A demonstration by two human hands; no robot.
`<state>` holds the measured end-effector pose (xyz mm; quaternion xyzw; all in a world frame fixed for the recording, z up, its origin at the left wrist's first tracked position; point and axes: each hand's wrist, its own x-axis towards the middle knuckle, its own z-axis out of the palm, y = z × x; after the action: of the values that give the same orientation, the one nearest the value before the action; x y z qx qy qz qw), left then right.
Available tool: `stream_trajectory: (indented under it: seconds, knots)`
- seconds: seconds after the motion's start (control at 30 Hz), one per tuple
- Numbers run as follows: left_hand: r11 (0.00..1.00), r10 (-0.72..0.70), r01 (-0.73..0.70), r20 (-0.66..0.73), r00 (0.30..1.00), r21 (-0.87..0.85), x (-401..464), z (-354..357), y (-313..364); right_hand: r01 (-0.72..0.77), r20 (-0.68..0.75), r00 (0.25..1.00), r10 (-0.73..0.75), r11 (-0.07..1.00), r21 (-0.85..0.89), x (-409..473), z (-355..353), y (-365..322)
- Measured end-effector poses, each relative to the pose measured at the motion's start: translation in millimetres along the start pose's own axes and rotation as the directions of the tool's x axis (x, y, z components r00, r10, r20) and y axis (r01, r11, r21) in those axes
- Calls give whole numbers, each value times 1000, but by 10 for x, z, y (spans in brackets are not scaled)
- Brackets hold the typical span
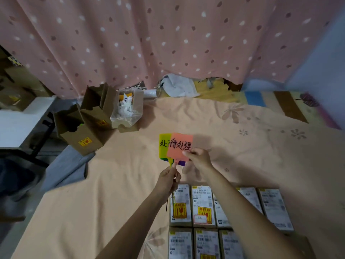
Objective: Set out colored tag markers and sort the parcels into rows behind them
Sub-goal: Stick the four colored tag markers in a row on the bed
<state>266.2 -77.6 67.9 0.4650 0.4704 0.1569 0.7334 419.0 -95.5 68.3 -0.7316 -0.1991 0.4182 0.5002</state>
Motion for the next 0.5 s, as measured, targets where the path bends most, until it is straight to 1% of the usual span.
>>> stream_trajectory:
  seconds: [0.13,0.23,0.33,0.4,0.5]
  knots:
    - [1000,0,-1,-50,999,-24,57,-90,40,-7,28,1000,4,995,104,100,136,28]
    - [1000,13,-14,-62,998,-18,145,-186,89,62,-5,998,-62,996,69,163,250,-47]
    - [999,12,-15,-49,999,-51,229,-283,111,150,-98,984,-151,989,-22,361,305,-229]
    - [999,-1,-2,-55,998,-49,271,-380,100,163,-190,969,-159,987,1,555,332,-377]
    - [999,-9,3,-123,992,-48,340,-629,100,189,-347,925,-158,980,58,921,369,-608]
